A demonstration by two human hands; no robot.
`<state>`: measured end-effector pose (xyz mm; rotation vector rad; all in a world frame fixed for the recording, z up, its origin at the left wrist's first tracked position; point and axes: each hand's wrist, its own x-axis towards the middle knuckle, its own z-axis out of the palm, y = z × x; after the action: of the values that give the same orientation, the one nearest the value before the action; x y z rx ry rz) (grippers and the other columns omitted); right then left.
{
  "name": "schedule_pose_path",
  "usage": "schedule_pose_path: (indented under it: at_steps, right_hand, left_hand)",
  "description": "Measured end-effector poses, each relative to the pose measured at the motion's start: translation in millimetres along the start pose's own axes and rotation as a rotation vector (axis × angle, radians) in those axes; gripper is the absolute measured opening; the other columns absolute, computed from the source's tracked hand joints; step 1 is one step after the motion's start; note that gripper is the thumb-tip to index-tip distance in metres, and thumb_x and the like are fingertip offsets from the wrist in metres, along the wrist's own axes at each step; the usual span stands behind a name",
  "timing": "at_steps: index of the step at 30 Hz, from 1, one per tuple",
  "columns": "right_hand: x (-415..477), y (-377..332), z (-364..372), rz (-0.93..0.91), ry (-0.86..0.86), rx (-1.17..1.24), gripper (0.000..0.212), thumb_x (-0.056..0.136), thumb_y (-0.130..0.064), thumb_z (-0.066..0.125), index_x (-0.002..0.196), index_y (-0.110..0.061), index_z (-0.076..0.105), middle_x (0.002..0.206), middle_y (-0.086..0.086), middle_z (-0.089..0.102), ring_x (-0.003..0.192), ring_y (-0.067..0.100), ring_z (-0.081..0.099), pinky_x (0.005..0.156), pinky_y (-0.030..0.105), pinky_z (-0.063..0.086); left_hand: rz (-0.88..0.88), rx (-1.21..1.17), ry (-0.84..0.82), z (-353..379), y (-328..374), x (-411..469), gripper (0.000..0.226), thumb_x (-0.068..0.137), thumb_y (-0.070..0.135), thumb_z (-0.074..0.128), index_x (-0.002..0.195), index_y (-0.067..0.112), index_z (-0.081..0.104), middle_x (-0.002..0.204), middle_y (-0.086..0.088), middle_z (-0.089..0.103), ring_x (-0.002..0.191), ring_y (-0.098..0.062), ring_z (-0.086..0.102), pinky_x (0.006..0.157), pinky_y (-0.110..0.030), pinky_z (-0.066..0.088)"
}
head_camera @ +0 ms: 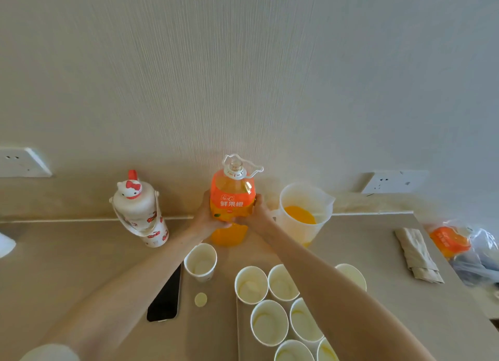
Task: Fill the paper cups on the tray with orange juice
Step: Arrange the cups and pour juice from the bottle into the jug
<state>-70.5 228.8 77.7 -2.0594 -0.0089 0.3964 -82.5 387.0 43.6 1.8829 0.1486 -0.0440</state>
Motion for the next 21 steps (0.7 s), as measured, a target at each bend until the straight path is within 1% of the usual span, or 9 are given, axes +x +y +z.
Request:
schedule_pose_path:
  at_steps: [3,5,7,10,12,14,17,19,21]
  right_hand:
    - [0.5,0.9,1.6,0.018,-0.009,-0.01,0.09,0.074,-0.019,0.085,0.144,-0.008,0.029,0.14,0.01,0.049,0.129,0.028,0.048,0.095,0.031,0.042]
    - [0.0,2.5,2.8,0.024,-0.013,-0.011,0.088,0.075,-0.021,0.084,0.144,-0.008,0.03,0.14,0.009,0.05,0.129,0.027,0.048,0.093,0.029,0.041]
    - [-0.7,4.4,5.1,0.028,-0.023,-0.005,0.085,0.077,-0.019,0.082,0.144,-0.009,0.03,0.14,0.009,0.05,0.128,0.026,0.048,0.09,0.026,0.039]
    - [0.5,5.9,8.9,0.028,-0.045,0.015,0.085,0.078,-0.015,0.081,0.145,-0.009,0.028,0.141,0.01,0.049,0.13,0.026,0.047,0.095,0.029,0.041]
    - [1.7,5.6,11.1,0.032,-0.054,0.028,0.086,0.078,-0.013,0.081,0.145,-0.008,0.028,0.141,0.011,0.048,0.13,0.027,0.047,0.098,0.033,0.043]
    - [3.0,4.3,12.1,0.034,-0.057,0.026,0.085,0.079,-0.012,0.08,0.146,-0.007,0.028,0.141,0.012,0.048,0.13,0.028,0.047,0.1,0.034,0.043]
    - [0.4,1.4,13.0,0.029,-0.057,-0.019,0.081,0.083,-0.014,0.076,0.148,-0.009,0.028,0.141,0.011,0.049,0.13,0.028,0.047,0.101,0.034,0.042]
    - [-3.2,-0.9,12.5,0.016,-0.056,-0.067,0.075,0.087,-0.019,0.072,0.148,-0.01,0.03,0.142,0.009,0.05,0.129,0.027,0.049,0.099,0.033,0.042]
    - [-6.4,-1.7,10.2,0.009,-0.056,-0.109,0.063,0.091,-0.024,0.067,0.146,-0.012,0.037,0.138,0.007,0.054,0.125,0.027,0.052,0.094,0.031,0.043]
  left_hand:
    - [-0.016,0.005,0.007,1.3,-6.6,3.5,0.1,0.054,-0.004,0.089,0.136,0.01,0.034,0.123,-0.007,0.054,0.111,-0.021,0.054,0.074,-0.014,0.047]
    - [-0.017,0.003,0.003,0.4,-9.0,4.3,0.1,0.051,-0.002,0.089,0.135,0.011,0.035,0.121,-0.006,0.054,0.109,-0.02,0.054,0.073,-0.013,0.047]
    - [-0.023,-0.017,-0.006,-1.9,-12.5,3.8,0.1,0.045,0.007,0.086,0.132,0.012,0.038,0.119,-0.009,0.057,0.108,-0.022,0.057,0.078,-0.023,0.052]
    - [-0.028,-0.053,-0.044,-8.0,-15.7,-0.7,0.089,0.044,0.007,0.082,0.125,0.012,0.045,0.113,-0.015,0.063,0.105,-0.028,0.062,0.084,-0.04,0.056]
    - [-0.041,-0.045,-0.039,-11.0,-15.2,-2.2,0.085,0.044,0.006,0.083,0.121,0.015,0.047,0.112,-0.014,0.063,0.104,-0.027,0.062,0.085,-0.043,0.055]
    - [-0.055,0.01,-0.028,-10.7,-6.9,-2.6,0.072,0.045,0.005,0.083,0.109,0.022,0.054,0.105,-0.01,0.066,0.099,-0.024,0.064,0.083,-0.041,0.055]
    - [-0.238,0.213,0.04,-4.2,-2.1,-1.8,0.043,0.059,0.002,0.084,0.094,0.016,0.062,0.098,-0.01,0.069,0.093,-0.026,0.065,0.081,-0.038,0.054]
    - [-0.383,0.38,0.075,1.7,4.1,-7.5,0.017,0.072,0.005,0.075,0.079,0.014,0.062,0.095,-0.013,0.07,0.089,-0.028,0.066,0.081,-0.038,0.055]
    - [-0.458,0.373,0.104,8.2,13.3,-15.0,0.012,0.083,0.007,0.064,0.074,0.012,0.057,0.102,-0.017,0.068,0.088,-0.029,0.062,0.078,-0.038,0.053]
